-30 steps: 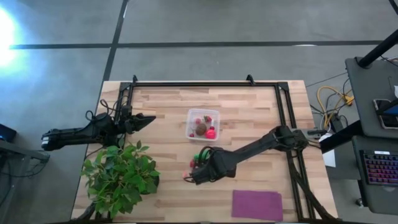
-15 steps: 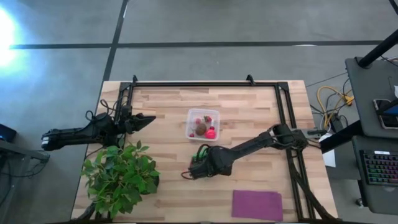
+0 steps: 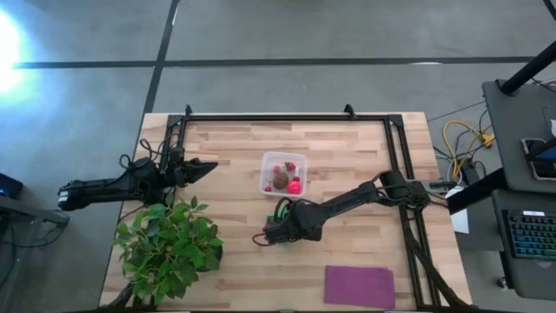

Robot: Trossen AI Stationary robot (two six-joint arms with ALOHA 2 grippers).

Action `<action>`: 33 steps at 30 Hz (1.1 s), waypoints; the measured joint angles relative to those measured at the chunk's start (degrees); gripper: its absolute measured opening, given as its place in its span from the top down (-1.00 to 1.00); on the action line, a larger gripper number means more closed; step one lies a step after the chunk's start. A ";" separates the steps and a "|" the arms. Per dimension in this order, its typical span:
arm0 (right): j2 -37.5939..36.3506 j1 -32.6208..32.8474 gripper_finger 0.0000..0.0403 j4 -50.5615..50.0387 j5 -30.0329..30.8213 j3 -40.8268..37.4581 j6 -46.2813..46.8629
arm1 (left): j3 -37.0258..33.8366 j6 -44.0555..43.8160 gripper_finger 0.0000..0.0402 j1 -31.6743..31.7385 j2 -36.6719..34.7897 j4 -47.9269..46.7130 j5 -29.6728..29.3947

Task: Pick and placing Produce into tupperware
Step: Put the green corn into the transparent bin

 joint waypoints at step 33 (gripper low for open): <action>-4.92 -0.26 -0.14 -2.04 11.58 4.84 -8.60 | -0.09 0.00 0.00 -0.01 0.02 0.00 -0.02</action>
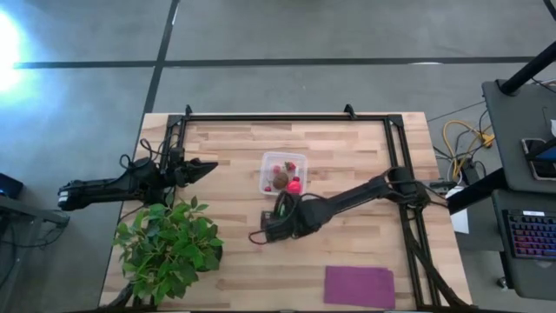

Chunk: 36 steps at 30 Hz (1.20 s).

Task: Pick and placing Produce into tupperware
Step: Put the green corn into the transparent bin

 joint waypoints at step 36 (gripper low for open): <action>-0.87 -7.89 -0.60 -12.44 -1.76 8.54 -75.60 | 0.00 0.00 0.00 0.00 0.00 0.01 0.04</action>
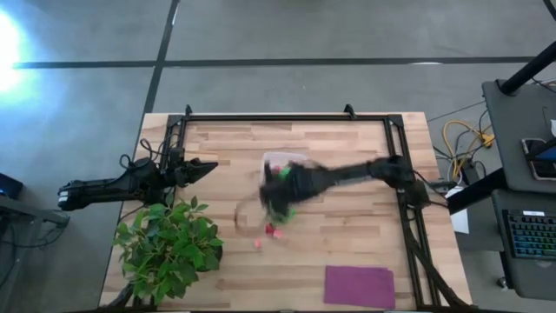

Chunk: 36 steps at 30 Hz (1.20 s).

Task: Pick and placing Produce into tupperware
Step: Put the green corn into the transparent bin, then put the green peas into the transparent bin

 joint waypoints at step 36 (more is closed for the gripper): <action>0.13 3.65 -0.28 25.14 -12.68 -19.54 -35.94 | 0.04 0.00 0.00 0.00 0.00 0.00 0.00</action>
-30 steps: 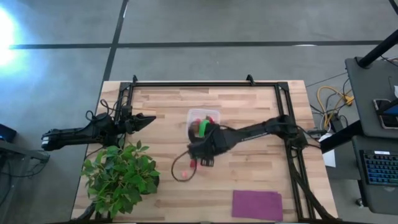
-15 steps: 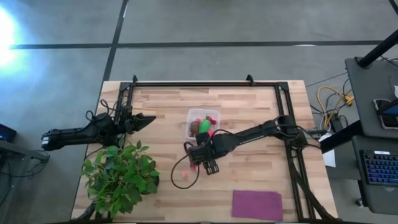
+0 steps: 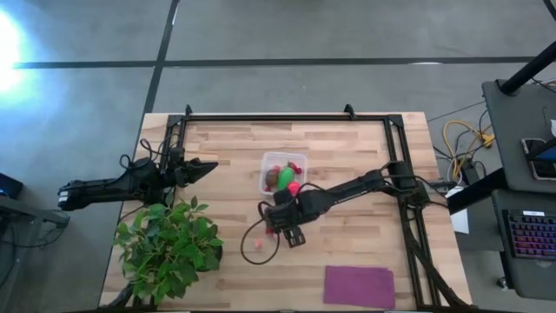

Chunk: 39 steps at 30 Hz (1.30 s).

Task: Pick and placing Produce into tupperware
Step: Put the green peas into the transparent bin

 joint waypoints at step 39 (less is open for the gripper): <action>0.73 -1.72 -0.15 2.35 2.81 -0.96 0.57 | 0.02 0.00 0.00 0.01 0.00 0.01 -0.02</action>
